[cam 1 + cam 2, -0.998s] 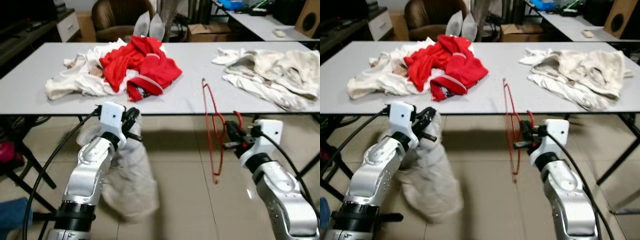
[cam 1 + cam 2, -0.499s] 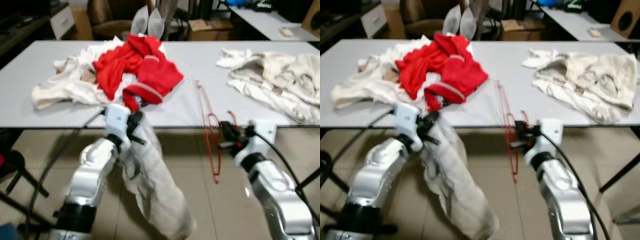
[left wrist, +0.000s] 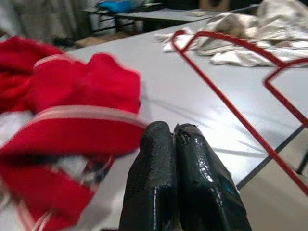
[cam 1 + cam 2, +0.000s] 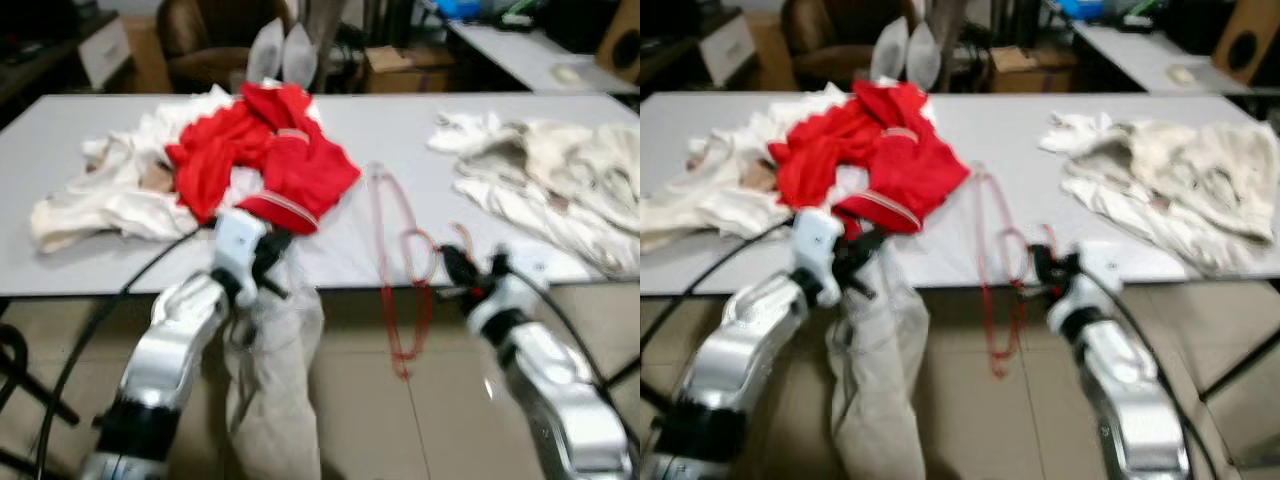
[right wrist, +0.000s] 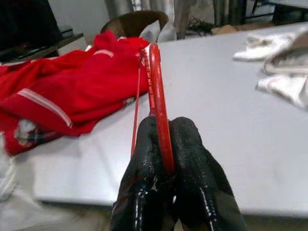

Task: Hang hanger

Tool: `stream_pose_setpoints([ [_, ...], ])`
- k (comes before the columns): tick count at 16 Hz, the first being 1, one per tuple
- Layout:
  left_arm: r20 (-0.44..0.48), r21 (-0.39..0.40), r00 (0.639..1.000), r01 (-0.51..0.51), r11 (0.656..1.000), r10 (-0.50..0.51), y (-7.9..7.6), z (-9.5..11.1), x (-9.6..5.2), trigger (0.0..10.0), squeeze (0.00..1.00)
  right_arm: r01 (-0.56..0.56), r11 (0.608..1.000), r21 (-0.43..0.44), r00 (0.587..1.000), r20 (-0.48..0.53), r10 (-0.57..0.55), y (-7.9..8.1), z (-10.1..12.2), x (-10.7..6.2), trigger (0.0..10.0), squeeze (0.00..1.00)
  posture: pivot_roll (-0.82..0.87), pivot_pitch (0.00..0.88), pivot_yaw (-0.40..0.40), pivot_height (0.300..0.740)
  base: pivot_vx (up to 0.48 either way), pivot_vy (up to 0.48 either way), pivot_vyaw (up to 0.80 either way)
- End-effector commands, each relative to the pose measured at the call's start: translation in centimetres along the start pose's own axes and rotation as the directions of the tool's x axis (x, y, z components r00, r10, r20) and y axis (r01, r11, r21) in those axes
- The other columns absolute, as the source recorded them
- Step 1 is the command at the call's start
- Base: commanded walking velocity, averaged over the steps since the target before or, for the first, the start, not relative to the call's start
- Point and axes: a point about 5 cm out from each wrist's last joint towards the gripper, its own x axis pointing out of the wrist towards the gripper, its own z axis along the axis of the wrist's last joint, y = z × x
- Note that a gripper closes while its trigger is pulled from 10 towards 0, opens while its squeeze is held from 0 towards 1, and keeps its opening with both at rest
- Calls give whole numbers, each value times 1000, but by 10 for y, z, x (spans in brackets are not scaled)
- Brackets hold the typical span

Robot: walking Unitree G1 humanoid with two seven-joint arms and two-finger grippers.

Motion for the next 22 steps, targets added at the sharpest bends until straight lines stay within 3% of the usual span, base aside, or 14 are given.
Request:
stream_pose_setpoints([
  [1,55,40,998,-21,999,19,14,16,-3,10000,0,-23,1000,-5,999,22,23,6,5,2,10000,0,-137,0,-1,740,311,0,0],
  [3,83,44,996,22,999,-26,20,27,-2,10000,0,-21,1000,-7,999,25,21,4,6,2,10000,0,-139,0,4,740,304,0,0],
  [6,83,66,983,161,985,-166,14,34,-2,10000,0,-4,1000,-14,1000,21,4,-1,4,-1,10000,0,-140,0,7,740,305,0,0],
  [9,108,60,978,174,983,-180,17,41,2,10000,0,-12,999,-34,999,32,13,-5,8,-2,10000,0,-142,0,11,740,312,0,0],
  [13,219,3,962,169,986,-166,23,64,7,10000,0,-44,995,-86,995,90,51,-37,31,-10,10000,0,-143,0,6,740,320,0,0],
  [14,281,-16,943,189,982,-177,24,79,9,10000,0,-66,991,-112,992,102,78,-46,39,-13,10000,0,-140,0,-1,740,326,0,0],
  [15,376,-28,891,284,958,-253,20,108,15,10000,0,-72,987,-146,992,91,85,-56,43,-13,10000,0,-130,0,-14,740,0,0,0],
  [16,386,-25,882,302,953,-269,19,111,16,10000,0,-71,986,-150,992,88,85,-57,43,-13,10000,0,-130,0,-14,740,0,0,0],
  [17,294,99,781,549,830,-551,-6,115,18,10000,0,-65,986,-153,994,75,77,-61,41,-11,10000,0,-123,0,-21,740,0,0,0],
  [18,211,160,709,654,740,-673,-18,113,20,10000,0,-61,987,-149,995,70,72,-62,40,-10,10000,0,-122,0,-21,740,0,0,0],
  [19,167,180,677,694,697,-717,-23,113,22,10000,0,-59,987,-148,995,67,70,-62,39,-9,10000,0,-122,0,-21,740,0,0,0],
  [20,158,225,613,741,633,-774,-29,128,33,10000,0,-65,987,-145,995,60,74,-61,37,-9,10000,0,-125,0,-11,740,0,0,0],
  [21,223,241,606,724,646,-763,-27,154,48,10000,0,-66,988,-142,996,56,74,-60,35,-10,10000,0,-131,0,0,740,0,0,0],
  [22,332,228,655,642,732,-679,-14,189,64,10000,0,-52,989,-135,997,56,60,-60,34,-12,10000,0,-131,0,0,740,0,0,0],
])
